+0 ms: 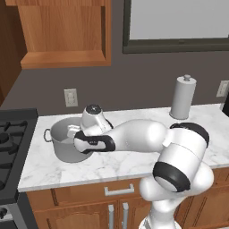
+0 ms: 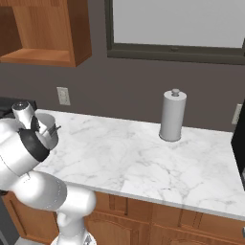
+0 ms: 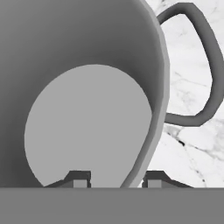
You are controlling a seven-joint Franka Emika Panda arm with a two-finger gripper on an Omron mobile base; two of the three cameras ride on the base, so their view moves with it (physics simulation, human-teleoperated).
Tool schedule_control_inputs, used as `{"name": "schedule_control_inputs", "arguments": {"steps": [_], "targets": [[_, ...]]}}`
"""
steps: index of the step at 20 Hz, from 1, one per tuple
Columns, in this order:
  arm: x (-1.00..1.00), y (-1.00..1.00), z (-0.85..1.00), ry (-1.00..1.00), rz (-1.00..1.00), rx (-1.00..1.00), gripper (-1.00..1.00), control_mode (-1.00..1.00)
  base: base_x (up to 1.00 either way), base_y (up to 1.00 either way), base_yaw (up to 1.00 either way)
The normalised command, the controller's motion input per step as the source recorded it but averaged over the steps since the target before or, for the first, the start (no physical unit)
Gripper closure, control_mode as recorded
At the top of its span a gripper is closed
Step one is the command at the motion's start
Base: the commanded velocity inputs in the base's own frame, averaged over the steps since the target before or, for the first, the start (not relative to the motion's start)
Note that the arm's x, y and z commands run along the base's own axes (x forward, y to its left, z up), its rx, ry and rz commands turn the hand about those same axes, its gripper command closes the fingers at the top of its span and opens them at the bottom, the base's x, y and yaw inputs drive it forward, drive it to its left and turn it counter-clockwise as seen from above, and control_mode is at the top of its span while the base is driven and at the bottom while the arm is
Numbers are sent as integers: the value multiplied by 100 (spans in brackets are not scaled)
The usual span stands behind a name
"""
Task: Pick the kettle from the cabinet and place it on a stove burner. Then pick the pot from the counter and place it on another stove burner. Finally, turn both burners on.
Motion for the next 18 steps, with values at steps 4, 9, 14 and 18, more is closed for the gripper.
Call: {"name": "schedule_control_inputs", "arguments": {"steps": [4, 9, 14, 18], "targets": [[-2, 0, 0, 0, 0, 0, 100, -100, 0, 0, 0], [-23, -4, 2, 0, -2, 0, 100, -100, 0, 0, 0], [-32, -1, 15, -1, -3, 0, 100, -100, 0, 0, 0], [-35, -1, 32, -2, -3, 0, 100, -100, 0, 0, 0]]}}
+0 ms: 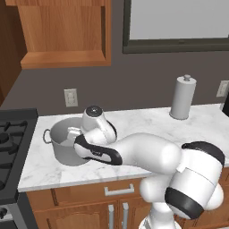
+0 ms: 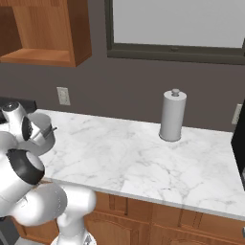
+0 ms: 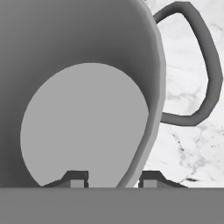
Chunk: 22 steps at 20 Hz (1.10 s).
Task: Pick the kettle from the cabinet and place it on a stove burner. Then pick the pot from the counter and place it on another stove burner. Finally, turn both burners on.
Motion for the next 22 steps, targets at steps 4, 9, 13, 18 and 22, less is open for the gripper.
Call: {"name": "schedule_control_inputs", "arguments": {"steps": [4, 9, 13, 18, 22], "targets": [[-25, -3, 50, 0, 0, 0, 100, -100, 0, 0, 0], [-26, -5, 44, 0, 0, 0, 100, -100, 0, 0, 0], [-31, -11, 39, 0, 0, 0, 100, -100, 0, 0, 0], [-39, -14, 36, 1, 0, 0, 100, -100, 0, 0, 0], [-36, -19, 37, 2, 0, 0, 100, -100, 0, 0, 0]]}}
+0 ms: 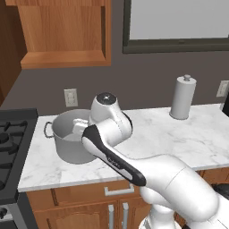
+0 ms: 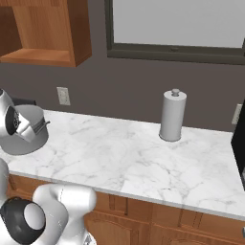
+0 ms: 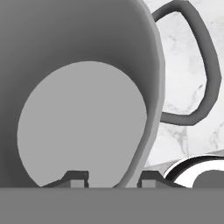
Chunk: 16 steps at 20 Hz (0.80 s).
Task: Pick the kettle from the cabinet and place it on a stove burner. Then pick the pot from the counter and place it on another stove burner. Finally, turn both burners on.
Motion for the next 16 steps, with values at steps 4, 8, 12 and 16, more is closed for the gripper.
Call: {"name": "schedule_control_inputs", "arguments": {"steps": [4, 8, 12, 16], "targets": [[-38, -23, 39, 3, 0, 0, 100, -100, 0, 0, 0], [-21, -7, 16, 3, 0, 0, 100, -100, 0, 0, 0], [-1, 0, 1, 0, 0, 0, 100, -100, 0, 0, 0], [-5, 0, 0, -2, 0, 0, 100, -100, 0, 0, 0]]}}
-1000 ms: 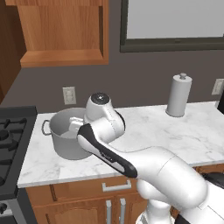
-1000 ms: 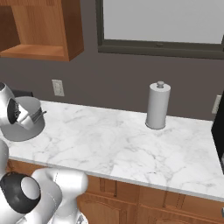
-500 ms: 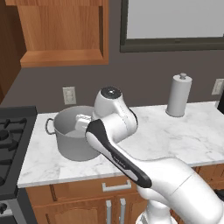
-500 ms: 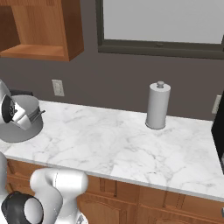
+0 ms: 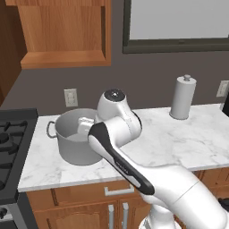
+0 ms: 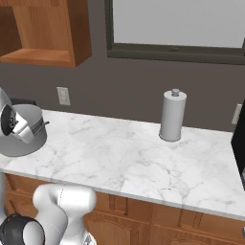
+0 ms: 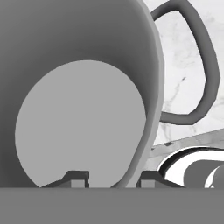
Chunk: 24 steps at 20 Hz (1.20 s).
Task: Pick the kettle from the cabinet and place it on a stove burner. Then pick the pot from the counter and place it on another stove burner. Finally, turn both burners on.
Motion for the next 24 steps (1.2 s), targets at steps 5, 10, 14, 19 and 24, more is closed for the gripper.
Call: {"name": "schedule_control_inputs", "arguments": {"steps": [5, 10, 14, 19, 24], "targets": [[-7, 0, 0, -2, 0, 0, 100, 100, -66, -2, -2], [0, 0, 0, 0, 0, 0, 100, 100, -100, -2, -4], [0, 0, 0, 0, 0, 0, 100, 100, -100, 0, -3], [0, 0, 0, 0, 0, 0, 100, 100, -91, 4, -1], [0, 0, 0, 0, 0, 0, 100, 100, -54, 34, 0]]}}
